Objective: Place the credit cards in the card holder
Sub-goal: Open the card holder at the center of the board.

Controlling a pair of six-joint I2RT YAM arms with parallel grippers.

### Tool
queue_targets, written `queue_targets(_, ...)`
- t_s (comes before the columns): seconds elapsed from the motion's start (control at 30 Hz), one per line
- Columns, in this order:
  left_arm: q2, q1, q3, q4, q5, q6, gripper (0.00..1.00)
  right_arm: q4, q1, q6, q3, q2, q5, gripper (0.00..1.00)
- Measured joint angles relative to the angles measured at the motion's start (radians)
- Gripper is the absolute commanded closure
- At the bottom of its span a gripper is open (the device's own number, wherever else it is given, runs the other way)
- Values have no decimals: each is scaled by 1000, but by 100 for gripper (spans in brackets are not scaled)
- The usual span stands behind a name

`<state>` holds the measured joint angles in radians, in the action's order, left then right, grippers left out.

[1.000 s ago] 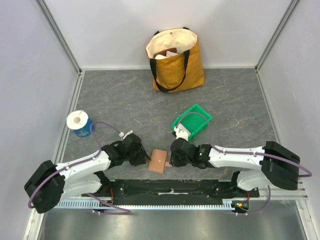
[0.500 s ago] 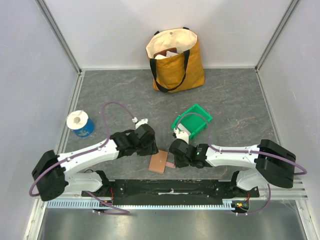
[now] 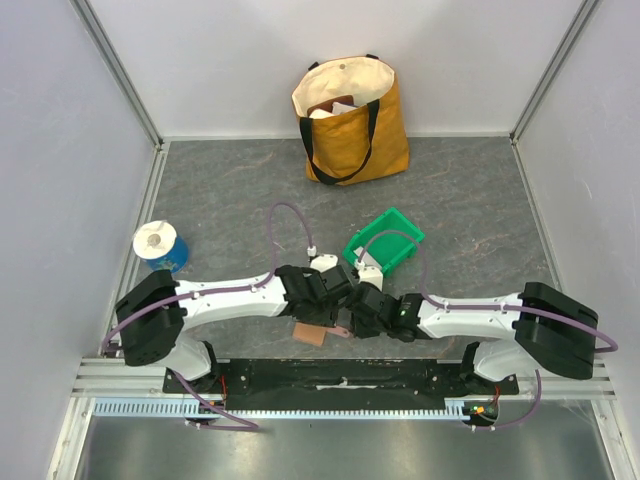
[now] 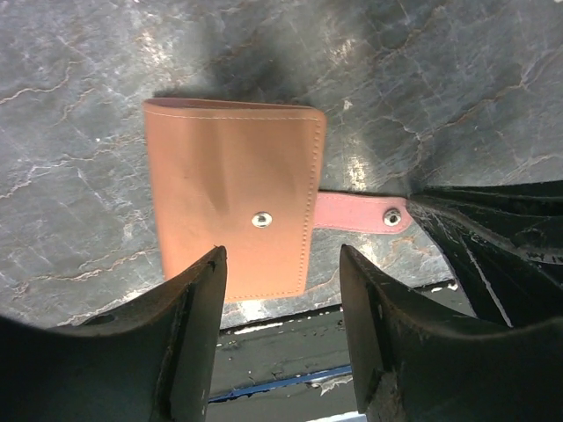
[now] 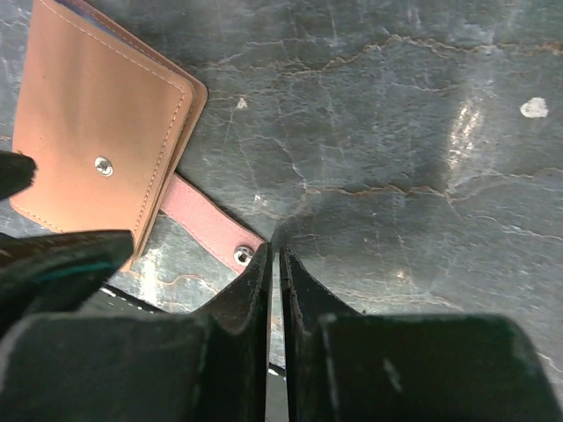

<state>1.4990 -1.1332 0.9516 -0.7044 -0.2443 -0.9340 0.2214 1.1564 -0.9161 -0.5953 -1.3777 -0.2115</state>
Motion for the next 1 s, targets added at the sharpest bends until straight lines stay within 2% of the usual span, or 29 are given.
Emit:
queue_targets(0.1, 32, -35, 19, -11, -10, -1, 39, -48, 0, -12, 20, 3, 4, 87)
queue_targets(0.63, 105, -41, 85, -27, -76, -27, 41, -137, -9, -61, 75, 22, 19, 87)
queue_targets(0.87, 101, -41, 78, -16, -98, -47, 39, -149, -9, -66, 77, 19, 19, 87)
queue_targets(1.0, 72, -41, 12, 48, -95, -58, 37, -165, -6, -69, 77, 11, 19, 87)
